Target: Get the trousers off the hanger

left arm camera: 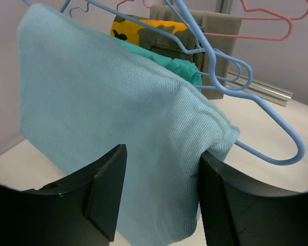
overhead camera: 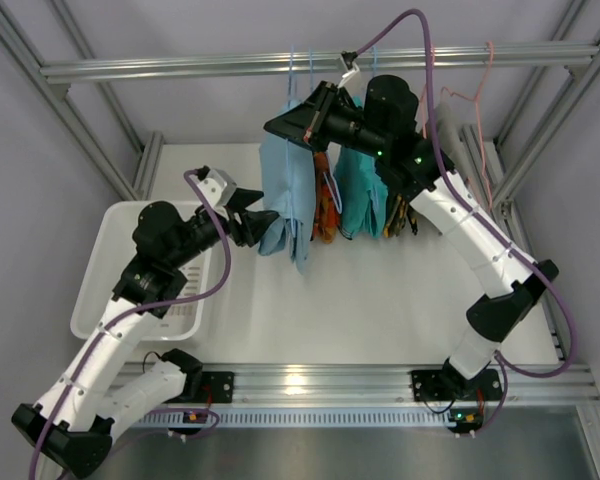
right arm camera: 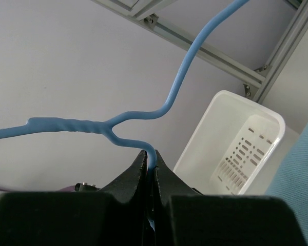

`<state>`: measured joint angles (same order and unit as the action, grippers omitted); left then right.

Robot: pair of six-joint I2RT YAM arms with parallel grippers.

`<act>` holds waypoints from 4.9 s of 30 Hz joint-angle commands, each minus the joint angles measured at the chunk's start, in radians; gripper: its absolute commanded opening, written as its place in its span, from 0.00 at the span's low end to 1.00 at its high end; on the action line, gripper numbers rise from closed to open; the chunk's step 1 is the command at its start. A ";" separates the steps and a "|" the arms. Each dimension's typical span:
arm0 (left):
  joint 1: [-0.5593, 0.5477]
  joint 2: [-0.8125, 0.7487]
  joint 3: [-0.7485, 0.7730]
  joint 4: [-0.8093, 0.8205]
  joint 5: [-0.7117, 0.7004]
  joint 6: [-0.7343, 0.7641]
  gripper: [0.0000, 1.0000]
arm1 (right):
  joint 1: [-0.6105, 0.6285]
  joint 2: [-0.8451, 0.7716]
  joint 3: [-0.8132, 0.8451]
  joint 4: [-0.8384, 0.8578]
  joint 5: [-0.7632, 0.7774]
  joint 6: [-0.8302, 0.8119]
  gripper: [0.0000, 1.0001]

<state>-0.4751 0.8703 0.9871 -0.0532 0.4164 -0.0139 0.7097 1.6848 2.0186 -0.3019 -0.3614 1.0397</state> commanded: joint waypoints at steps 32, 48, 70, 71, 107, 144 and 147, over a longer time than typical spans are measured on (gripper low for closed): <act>-0.149 0.013 -0.051 0.124 -0.228 0.207 0.65 | 0.014 0.007 0.132 0.096 0.047 0.066 0.00; -0.172 0.022 -0.129 0.223 -0.376 0.261 0.66 | 0.014 -0.007 0.121 0.093 0.038 0.099 0.00; -0.172 0.018 0.125 0.219 -0.441 0.163 0.00 | -0.021 -0.149 -0.221 0.162 -0.014 -0.036 0.00; -0.172 0.028 0.195 0.184 -0.450 0.157 0.00 | -0.024 -0.164 -0.257 0.167 -0.014 -0.059 0.00; 0.111 -0.142 0.576 0.003 -0.780 0.394 0.00 | -0.006 -0.366 -0.512 0.233 -0.182 -0.309 0.00; 0.239 -0.074 -0.116 -0.263 -0.817 -0.044 0.21 | 0.062 -0.350 -0.489 0.096 -0.062 -0.328 0.00; 0.248 -0.080 -0.117 -0.273 -0.751 -0.106 0.57 | 0.068 -0.333 -0.462 0.069 -0.037 -0.311 0.00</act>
<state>-0.2375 0.8169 0.8158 -0.4053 -0.4141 0.0162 0.7547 1.3384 1.4803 -0.2111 -0.4446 0.7078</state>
